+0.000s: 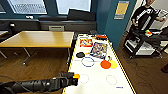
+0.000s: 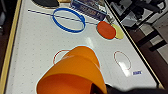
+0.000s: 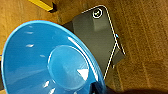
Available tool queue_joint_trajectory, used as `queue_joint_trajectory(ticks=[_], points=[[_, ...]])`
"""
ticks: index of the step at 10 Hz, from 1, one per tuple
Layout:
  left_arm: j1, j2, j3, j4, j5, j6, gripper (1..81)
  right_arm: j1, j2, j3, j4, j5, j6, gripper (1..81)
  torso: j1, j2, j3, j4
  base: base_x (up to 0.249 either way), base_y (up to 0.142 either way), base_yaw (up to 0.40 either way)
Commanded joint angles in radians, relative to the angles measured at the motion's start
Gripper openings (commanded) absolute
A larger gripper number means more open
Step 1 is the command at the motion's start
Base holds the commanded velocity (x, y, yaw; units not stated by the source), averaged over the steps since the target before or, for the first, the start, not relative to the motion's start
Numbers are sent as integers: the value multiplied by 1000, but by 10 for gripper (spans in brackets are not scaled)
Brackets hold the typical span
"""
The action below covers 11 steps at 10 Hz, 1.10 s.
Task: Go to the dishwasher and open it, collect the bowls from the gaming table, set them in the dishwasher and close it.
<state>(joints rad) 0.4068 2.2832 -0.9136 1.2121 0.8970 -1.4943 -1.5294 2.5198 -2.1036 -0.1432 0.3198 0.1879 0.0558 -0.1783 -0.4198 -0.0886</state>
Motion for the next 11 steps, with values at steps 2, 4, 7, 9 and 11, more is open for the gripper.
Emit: queue_joint_trajectory(ticks=[2,4,7,9,11], points=[[205,-301,136,55,-211,115,10,-13,-39,-7,-21,-48,-1,10,0,0,0,0,0,0,0],[361,-319,45,110,-244,111,10,-21,-34,-15,-21,-47,1,10,0,0,0,0,0,0,0],[505,-278,-128,112,-310,103,10,-22,-23,-24,-22,-47,-1,10,0,0,0,0,0,0,0],[550,-270,-211,104,-395,88,10,-25,-13,-38,-22,-47,-1,10,0,0,0,0,0,0,0],[580,-258,-321,99,-487,60,10,-27,-11,-47,-22,-47,-1,10,0,0,0,0,0,0,0]])
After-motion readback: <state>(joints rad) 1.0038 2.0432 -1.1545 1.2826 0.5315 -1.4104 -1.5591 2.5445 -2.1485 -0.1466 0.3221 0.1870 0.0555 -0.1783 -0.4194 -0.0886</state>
